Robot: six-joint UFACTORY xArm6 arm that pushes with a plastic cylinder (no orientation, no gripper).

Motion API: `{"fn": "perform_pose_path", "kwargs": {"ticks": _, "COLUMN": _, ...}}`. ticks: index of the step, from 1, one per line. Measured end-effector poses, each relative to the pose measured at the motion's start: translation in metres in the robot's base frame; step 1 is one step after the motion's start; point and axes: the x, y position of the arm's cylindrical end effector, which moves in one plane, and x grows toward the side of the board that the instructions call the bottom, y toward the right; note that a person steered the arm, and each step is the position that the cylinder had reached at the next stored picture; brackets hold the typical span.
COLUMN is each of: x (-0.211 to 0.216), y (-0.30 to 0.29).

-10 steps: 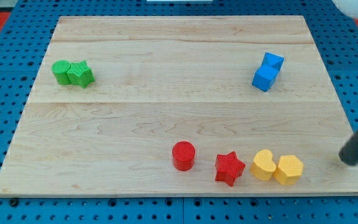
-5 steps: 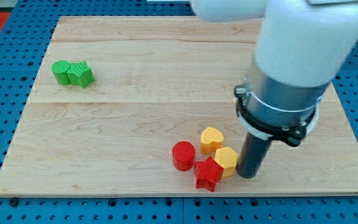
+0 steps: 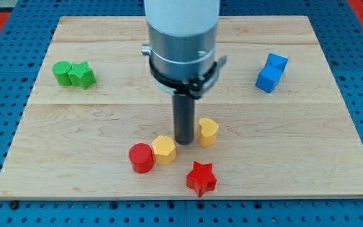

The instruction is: Move the yellow hexagon to the top right of the board

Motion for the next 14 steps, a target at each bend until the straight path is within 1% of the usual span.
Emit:
{"fn": "perform_pose_path", "kwargs": {"ticks": 1, "x": 0.025, "y": 0.003}}
{"fn": "perform_pose_path", "kwargs": {"ticks": 2, "x": 0.03, "y": -0.051}}
{"fn": "perform_pose_path", "kwargs": {"ticks": 3, "x": 0.038, "y": -0.084}}
{"fn": "perform_pose_path", "kwargs": {"ticks": 4, "x": 0.036, "y": -0.114}}
{"fn": "perform_pose_path", "kwargs": {"ticks": 5, "x": 0.009, "y": -0.119}}
{"fn": "perform_pose_path", "kwargs": {"ticks": 6, "x": -0.02, "y": -0.089}}
{"fn": "perform_pose_path", "kwargs": {"ticks": 7, "x": -0.059, "y": -0.073}}
{"fn": "perform_pose_path", "kwargs": {"ticks": 9, "x": -0.045, "y": -0.028}}
{"fn": "perform_pose_path", "kwargs": {"ticks": 10, "x": -0.084, "y": 0.002}}
{"fn": "perform_pose_path", "kwargs": {"ticks": 11, "x": -0.142, "y": 0.02}}
{"fn": "perform_pose_path", "kwargs": {"ticks": 12, "x": -0.178, "y": 0.057}}
{"fn": "perform_pose_path", "kwargs": {"ticks": 13, "x": -0.234, "y": 0.058}}
{"fn": "perform_pose_path", "kwargs": {"ticks": 14, "x": -0.248, "y": 0.026}}
